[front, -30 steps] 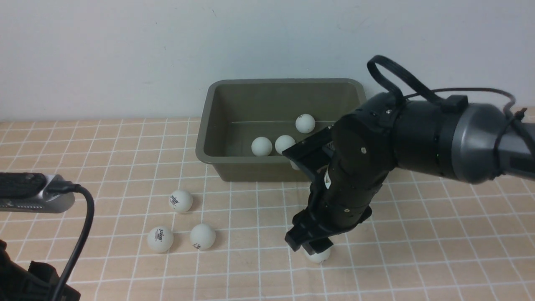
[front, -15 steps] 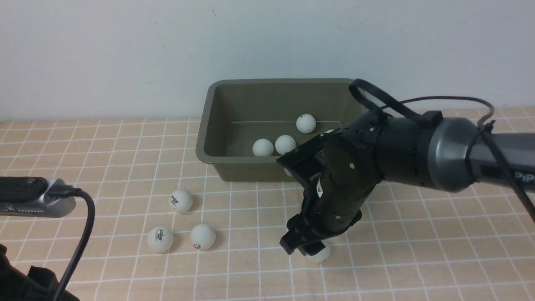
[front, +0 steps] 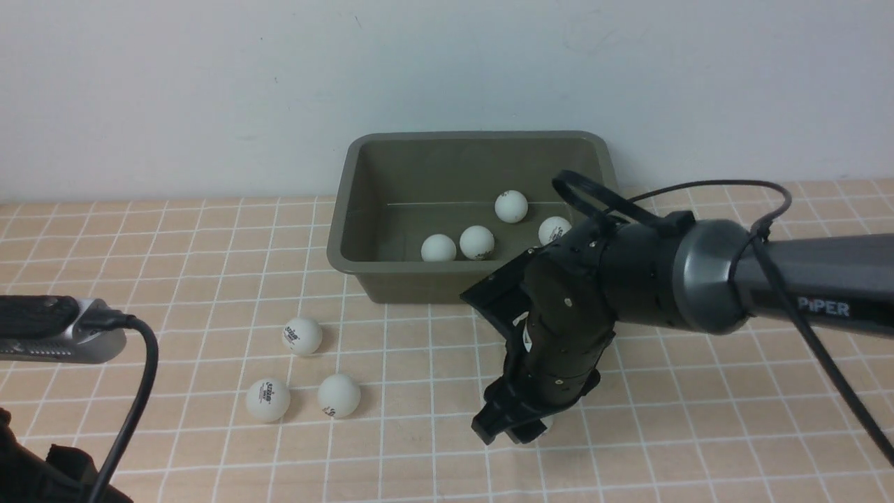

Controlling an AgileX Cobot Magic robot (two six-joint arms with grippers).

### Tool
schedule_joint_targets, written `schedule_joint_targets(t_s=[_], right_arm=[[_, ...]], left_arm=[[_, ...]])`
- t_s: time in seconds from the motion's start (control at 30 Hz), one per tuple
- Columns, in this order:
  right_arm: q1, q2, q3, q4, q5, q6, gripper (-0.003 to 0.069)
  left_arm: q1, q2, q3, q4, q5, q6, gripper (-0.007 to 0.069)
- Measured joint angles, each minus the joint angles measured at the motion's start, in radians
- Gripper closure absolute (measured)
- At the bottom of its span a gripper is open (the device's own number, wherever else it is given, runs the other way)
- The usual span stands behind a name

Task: Put the table tennis balls into the box on the light coffee tablecloth.
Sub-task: 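Reach for and grasp a ping pong ball on the table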

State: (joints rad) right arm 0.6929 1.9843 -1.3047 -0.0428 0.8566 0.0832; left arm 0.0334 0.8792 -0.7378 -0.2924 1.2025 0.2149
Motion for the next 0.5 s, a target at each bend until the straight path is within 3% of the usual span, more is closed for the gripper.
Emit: schedule_joint_targets(t_s=[0.2, 0.5], right_arm=[[0.0, -0.005, -0.026, 0.0, 0.043, 0.0, 0.0294], [-0.001, -0.11, -0.284, -0.061, 0.159, -0.003, 0.0294]], left_arm=[[0.0, 0.0, 0.0, 0.0, 0.0, 0.0, 0.0281], [0.0, 0.0, 0.0, 0.0, 0.0, 0.0, 0.0281]])
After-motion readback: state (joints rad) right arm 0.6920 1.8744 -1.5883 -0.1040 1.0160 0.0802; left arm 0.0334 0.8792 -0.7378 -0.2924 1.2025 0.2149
